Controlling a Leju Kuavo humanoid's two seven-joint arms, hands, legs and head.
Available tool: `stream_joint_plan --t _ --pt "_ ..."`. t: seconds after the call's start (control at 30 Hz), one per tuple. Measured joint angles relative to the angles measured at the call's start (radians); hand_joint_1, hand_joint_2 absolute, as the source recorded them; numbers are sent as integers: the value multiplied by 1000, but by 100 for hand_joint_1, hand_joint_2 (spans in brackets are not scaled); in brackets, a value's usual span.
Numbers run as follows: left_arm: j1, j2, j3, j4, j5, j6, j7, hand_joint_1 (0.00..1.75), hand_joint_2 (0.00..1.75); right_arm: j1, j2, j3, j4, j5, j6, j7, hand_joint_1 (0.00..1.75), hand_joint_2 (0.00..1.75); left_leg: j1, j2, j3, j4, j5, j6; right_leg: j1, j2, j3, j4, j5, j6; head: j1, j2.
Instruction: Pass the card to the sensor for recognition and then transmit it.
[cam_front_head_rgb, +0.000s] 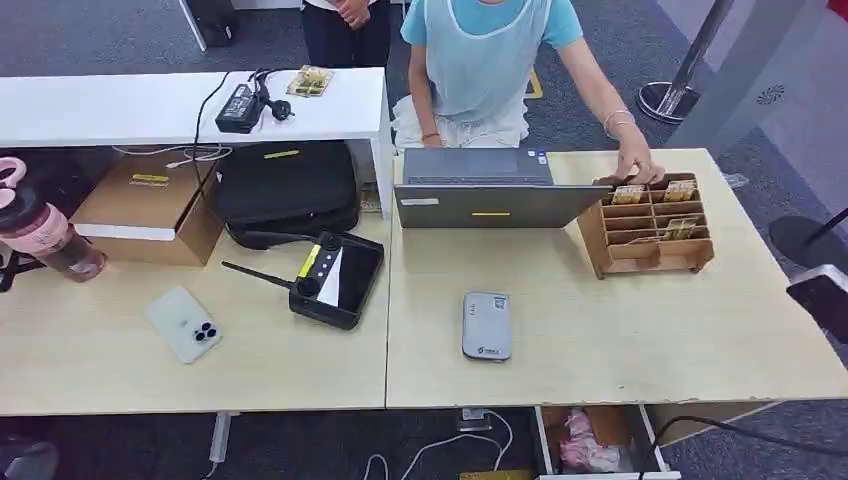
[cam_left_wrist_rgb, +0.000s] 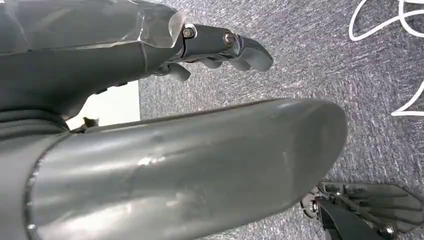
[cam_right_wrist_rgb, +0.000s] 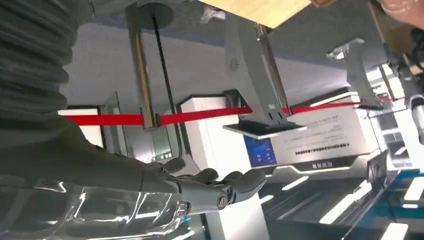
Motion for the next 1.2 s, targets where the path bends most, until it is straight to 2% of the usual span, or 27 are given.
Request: stream_joint_plan --t 0.2,0.5,1.2 --pt "0 2 0 0 4 2 -5 0 0 -79 -1 31 73 18 36 -14 0 175 0 0 0 0 0 0 0 0 0 0 0 0 0 0" --pt "0 2 0 0 12 2 -5 0 0 -168 -1 99 162 27 41 -26 0 175 0 0 0 0 0 0 0 0 0 0 0 0 0 0" --pt "1 3 0 0 19 4 -8 0 0 -216 -3 163 227 8 25 -34 0 175 0 0 0 0 0 0 0 -1 0 0 0 0 0 0"
